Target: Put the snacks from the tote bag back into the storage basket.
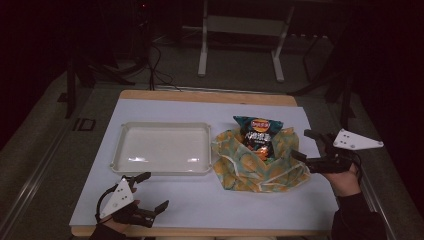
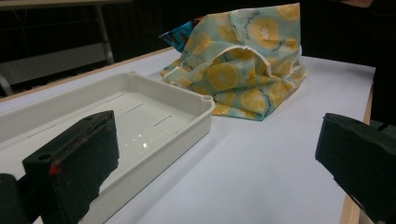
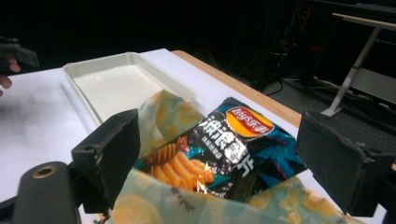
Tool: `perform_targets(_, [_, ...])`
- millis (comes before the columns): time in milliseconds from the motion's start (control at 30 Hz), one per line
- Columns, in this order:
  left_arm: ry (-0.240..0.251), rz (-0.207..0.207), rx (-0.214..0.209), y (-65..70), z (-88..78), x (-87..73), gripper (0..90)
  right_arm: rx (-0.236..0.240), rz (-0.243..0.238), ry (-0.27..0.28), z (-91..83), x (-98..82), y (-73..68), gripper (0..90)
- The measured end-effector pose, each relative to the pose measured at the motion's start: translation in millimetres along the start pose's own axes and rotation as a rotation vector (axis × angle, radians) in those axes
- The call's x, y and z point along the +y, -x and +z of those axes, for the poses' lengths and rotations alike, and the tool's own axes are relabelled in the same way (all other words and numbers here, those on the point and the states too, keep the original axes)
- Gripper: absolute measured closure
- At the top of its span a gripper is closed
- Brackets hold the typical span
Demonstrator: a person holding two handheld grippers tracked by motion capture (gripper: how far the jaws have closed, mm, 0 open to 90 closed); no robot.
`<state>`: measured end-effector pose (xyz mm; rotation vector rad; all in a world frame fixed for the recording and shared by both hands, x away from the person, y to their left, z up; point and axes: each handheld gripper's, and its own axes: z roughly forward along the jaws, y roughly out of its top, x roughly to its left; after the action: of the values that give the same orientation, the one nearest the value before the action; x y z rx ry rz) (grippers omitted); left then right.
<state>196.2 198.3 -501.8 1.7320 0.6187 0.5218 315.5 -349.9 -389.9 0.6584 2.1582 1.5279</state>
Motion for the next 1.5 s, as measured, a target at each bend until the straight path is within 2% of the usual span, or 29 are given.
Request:
perform_targets(267, [-0.002, 0.002, -0.002, 0.0, 0.1, -0.1, 0.1, -0.023, 0.004, 0.004, 10.4, 6.1, 14.9, 18.9])
perform_targets(400, [-0.004, 0.004, -0.003, 0.1, 0.2, -0.1, 0.1, -0.032, 0.000, -0.015, 17.5, 9.1, 23.9, 22.9])
perform_targets(567, [-0.004, 0.004, -0.004, 0.0, 0.2, -0.1, 0.1, -0.039, 0.026, -0.016, 25.8, 10.2, 37.8, 26.2])
perform_targets(700, [-0.006, 0.007, -0.006, 0.4, 0.7, -0.3, 0.1, -0.062, 0.031, -0.021, 33.1, 9.2, 45.7, 33.0])
perform_targets(933, [-0.007, 0.011, -0.009, 0.5, 0.3, -0.3, 0.1, -0.082, 0.073, -0.030, 48.8, 0.3, 59.6, 37.3])
perform_targets(1500, [-0.013, 0.017, -0.009, 1.4, 0.9, -0.6, 0.1, -0.077, 0.139, -0.126, 91.9, -25.2, 83.5, 36.4])
